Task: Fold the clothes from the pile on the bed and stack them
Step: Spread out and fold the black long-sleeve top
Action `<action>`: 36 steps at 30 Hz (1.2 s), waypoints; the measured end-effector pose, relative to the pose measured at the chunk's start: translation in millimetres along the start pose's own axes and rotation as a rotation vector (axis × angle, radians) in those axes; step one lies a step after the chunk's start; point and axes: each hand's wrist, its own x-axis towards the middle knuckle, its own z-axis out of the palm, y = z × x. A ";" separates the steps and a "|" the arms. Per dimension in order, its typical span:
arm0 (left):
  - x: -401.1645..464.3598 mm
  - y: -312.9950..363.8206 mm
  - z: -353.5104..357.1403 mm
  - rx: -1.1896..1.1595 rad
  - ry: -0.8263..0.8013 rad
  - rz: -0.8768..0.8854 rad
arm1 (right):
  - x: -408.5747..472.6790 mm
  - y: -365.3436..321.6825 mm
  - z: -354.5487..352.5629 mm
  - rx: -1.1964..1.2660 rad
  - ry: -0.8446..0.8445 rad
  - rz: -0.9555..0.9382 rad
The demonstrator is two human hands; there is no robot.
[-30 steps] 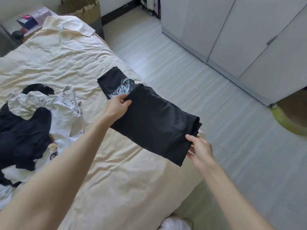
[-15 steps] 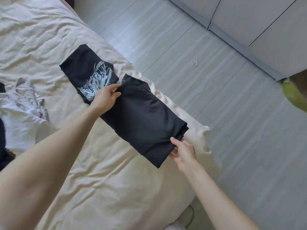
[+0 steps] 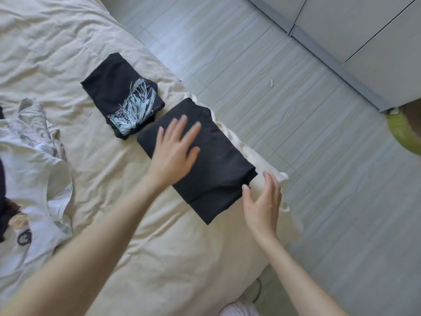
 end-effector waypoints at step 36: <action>-503.5 -126.3 10.0 -0.202 -0.141 -1.007 | -264.1 -60.0 189.5 -0.998 -0.721 -1.177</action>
